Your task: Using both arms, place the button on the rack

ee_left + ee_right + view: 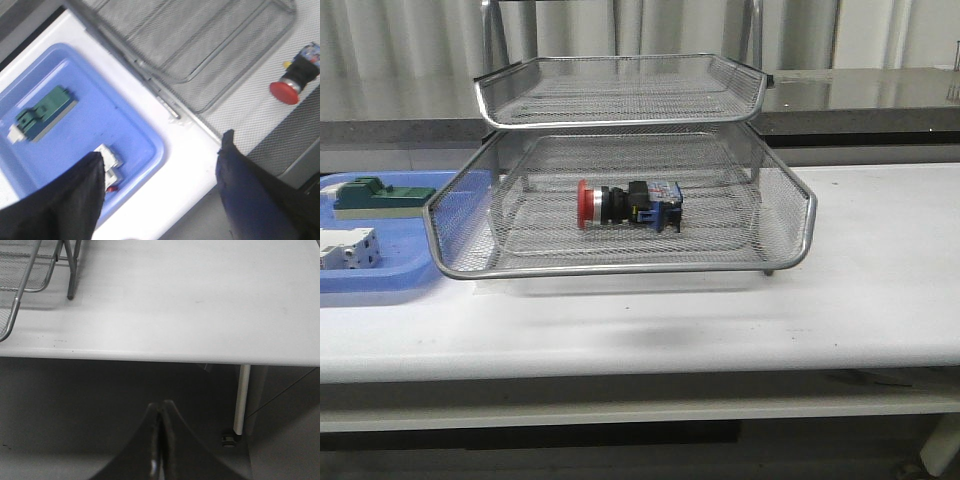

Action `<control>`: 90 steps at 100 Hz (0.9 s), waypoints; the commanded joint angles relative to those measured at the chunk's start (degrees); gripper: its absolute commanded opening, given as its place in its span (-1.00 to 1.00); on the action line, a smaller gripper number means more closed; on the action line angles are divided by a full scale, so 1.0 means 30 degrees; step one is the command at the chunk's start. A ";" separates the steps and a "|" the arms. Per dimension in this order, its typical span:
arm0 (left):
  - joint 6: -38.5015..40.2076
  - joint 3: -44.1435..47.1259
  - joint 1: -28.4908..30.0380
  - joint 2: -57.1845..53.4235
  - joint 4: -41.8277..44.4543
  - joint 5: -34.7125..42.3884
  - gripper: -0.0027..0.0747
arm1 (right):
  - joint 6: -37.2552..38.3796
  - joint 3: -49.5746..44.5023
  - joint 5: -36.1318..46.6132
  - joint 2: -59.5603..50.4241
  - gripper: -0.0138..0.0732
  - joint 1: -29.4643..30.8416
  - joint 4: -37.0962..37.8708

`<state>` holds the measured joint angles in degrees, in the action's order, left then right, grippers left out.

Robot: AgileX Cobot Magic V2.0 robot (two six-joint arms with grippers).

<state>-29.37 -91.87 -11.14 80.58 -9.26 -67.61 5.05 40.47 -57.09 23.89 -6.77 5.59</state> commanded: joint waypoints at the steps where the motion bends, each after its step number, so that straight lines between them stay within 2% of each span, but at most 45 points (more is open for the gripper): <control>1: 0.0246 0.1333 0.1218 -0.2214 -0.0497 0.2144 0.24 | -0.0110 0.0605 0.1180 0.0111 -0.84 0.0141 0.0313; 25: 0.0246 0.8398 0.3433 -0.8037 -0.1937 0.7996 0.24 | -0.0110 0.0605 0.1180 0.0111 -0.84 0.0141 0.0313; 58: 0.0246 1.7641 0.3487 -1.6130 -0.3303 1.4708 0.24 | -0.0110 0.0605 0.1180 0.0111 -0.84 0.0141 0.0313; 90: 0.0246 2.3594 0.3487 -2.2702 -0.4831 1.9216 0.24 | -0.0110 0.0605 0.1180 0.0111 -0.84 0.0141 0.0313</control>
<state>-29.22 -22.39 -0.73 15.56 -21.21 -18.74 5.05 40.47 -57.09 23.89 -6.77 5.59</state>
